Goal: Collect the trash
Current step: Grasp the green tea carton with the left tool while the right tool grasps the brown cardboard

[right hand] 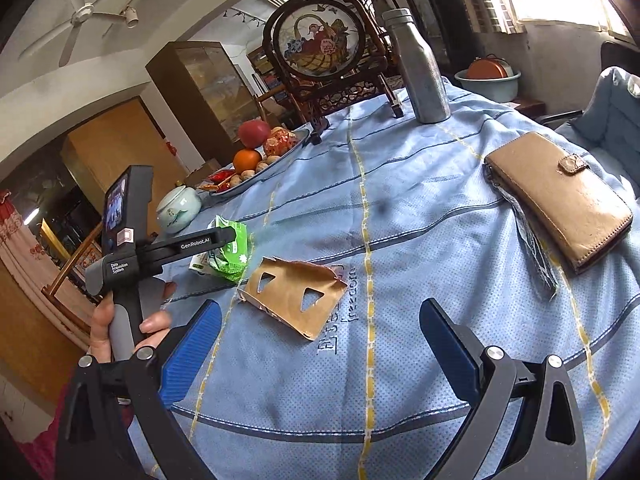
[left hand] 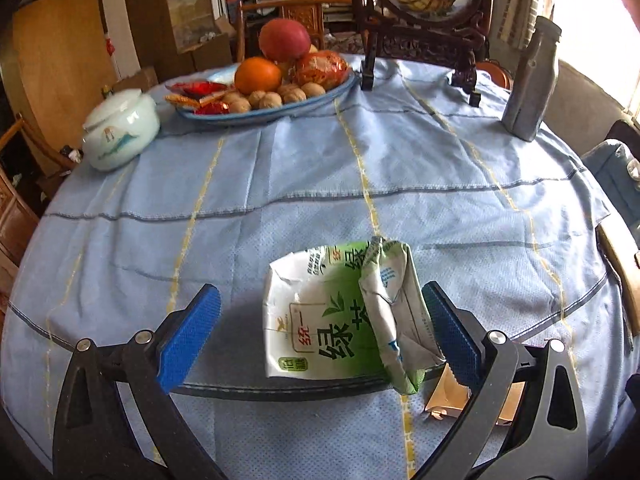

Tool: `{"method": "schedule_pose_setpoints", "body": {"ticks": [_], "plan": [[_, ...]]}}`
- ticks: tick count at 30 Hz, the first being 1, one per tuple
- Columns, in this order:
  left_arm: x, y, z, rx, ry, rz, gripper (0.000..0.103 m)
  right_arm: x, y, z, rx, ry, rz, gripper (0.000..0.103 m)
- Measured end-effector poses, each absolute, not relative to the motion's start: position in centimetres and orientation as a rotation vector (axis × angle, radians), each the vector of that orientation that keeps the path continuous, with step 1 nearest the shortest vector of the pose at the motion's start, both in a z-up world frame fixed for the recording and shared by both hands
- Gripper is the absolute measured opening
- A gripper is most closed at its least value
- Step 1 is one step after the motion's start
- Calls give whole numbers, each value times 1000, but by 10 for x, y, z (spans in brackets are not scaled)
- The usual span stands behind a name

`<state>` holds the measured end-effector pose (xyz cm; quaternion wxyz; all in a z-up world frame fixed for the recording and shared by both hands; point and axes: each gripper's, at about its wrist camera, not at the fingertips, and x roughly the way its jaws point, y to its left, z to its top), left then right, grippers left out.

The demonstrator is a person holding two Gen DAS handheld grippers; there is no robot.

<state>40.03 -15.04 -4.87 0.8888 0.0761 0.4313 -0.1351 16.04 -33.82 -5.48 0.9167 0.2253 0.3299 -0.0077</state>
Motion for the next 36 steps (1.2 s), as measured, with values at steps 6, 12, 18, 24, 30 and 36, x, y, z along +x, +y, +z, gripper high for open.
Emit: {"method": "schedule_pose_setpoints", "body": {"ticks": [6, 12, 18, 24, 30, 36], "plan": [[421, -117, -45, 181, 866, -128, 97, 161, -342, -57, 485, 684, -12, 98], [448, -47, -42, -71, 967, -103, 97, 160, -340, -56, 484, 680, 3, 98], [427, -64, -43, -120, 1023, -312, 96, 161, -342, -57, 492, 684, 11, 98], [415, -112, -60, 191, 964, -209, 96, 163, -341, -57, 482, 694, 6, 98], [437, -57, -47, 85, 930, -43, 96, 179, -324, -55, 362, 778, 22, 98], [453, -47, -72, 74, 1046, -41, 97, 230, -280, -42, 67, 916, 126, 97]]}}
